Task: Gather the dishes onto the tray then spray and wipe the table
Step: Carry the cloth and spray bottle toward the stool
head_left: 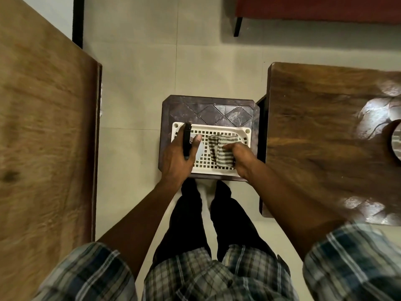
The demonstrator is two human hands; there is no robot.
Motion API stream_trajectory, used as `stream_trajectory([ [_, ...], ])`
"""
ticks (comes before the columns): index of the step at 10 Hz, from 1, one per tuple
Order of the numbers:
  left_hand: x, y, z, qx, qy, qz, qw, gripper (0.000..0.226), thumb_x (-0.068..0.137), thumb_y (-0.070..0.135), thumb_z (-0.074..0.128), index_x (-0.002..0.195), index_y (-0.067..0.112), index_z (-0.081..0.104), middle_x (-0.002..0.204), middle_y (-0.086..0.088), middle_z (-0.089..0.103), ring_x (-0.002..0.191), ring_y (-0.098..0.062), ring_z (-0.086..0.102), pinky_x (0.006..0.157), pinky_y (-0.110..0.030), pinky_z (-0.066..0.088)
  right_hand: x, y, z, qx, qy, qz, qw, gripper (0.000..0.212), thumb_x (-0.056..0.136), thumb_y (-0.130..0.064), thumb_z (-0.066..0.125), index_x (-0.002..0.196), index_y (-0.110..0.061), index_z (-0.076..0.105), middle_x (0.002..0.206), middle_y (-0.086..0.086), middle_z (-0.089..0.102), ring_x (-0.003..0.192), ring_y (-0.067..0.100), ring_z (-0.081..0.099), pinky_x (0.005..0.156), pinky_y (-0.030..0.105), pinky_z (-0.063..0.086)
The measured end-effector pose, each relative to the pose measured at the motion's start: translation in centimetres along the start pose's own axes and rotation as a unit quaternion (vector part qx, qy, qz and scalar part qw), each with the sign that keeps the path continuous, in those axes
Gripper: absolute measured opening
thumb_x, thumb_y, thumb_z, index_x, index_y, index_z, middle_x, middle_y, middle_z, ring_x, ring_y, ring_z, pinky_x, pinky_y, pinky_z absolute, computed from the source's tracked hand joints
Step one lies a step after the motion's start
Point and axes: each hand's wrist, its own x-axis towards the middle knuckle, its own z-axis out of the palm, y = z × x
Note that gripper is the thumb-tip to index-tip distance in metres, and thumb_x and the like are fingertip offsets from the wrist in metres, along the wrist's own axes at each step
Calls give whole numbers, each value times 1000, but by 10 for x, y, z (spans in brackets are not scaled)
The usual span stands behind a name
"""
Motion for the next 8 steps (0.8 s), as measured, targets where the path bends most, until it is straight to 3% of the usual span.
stream_trajectory([
  [1,6,-10,5,-14,-18,-4,1000,49,108,53,56,149,26,55,113,14,68,103,-9,68,97,-38,60,11,5,-5,-68,53,-34,996,36,96,-5,65,131,-7,59,116,14,76,91,28,76,76,41,67],
  [2,7,-18,8,-24,-35,-12,999,53,108,56,55,153,28,51,120,9,74,103,-9,71,96,-39,64,4,4,-7,-117,91,-69,986,38,93,-3,68,128,-14,59,119,10,74,106,28,74,92,45,64],
  [3,3,-22,12,-13,-35,-5,999,62,108,53,57,162,29,41,127,4,73,105,-4,66,93,-25,57,-8,7,-8,-160,99,-104,977,49,90,-5,69,136,-17,59,120,3,74,111,23,71,97,39,60],
  [4,-3,-23,10,-15,-38,1,999,74,105,46,65,167,30,30,137,6,66,113,-5,62,96,-24,50,-13,15,-9,-195,100,-109,970,54,89,-11,69,140,-19,57,121,2,74,110,25,71,100,43,60],
  [5,-6,-36,2,-4,-77,-9,997,88,99,29,73,168,38,20,161,-1,53,127,-22,68,101,-39,59,-29,17,-11,-244,105,-138,954,49,91,-20,69,138,-18,57,126,7,74,113,31,71,102,45,58],
  [6,-14,-42,-12,47,-72,-1,996,82,96,10,66,165,33,29,160,-4,52,128,-31,67,99,-46,60,-51,17,-13,-269,113,-170,941,57,95,-21,67,149,-17,52,137,8,69,123,32,67,106,41,55],
  [7,-16,-24,-46,86,-35,32,995,52,101,6,53,153,18,51,147,-10,59,133,-33,60,105,-47,56,-84,10,-20,-291,116,-226,923,61,101,-20,64,158,-19,45,143,9,66,128,33,65,105,36,51],
  [8,-12,6,-71,86,-9,67,994,40,109,15,48,148,13,55,147,-11,60,136,-32,56,109,-44,51,-110,-3,-21,-290,103,-282,909,60,103,-23,63,160,-20,45,147,8,65,131,30,64,107,34,50],
])
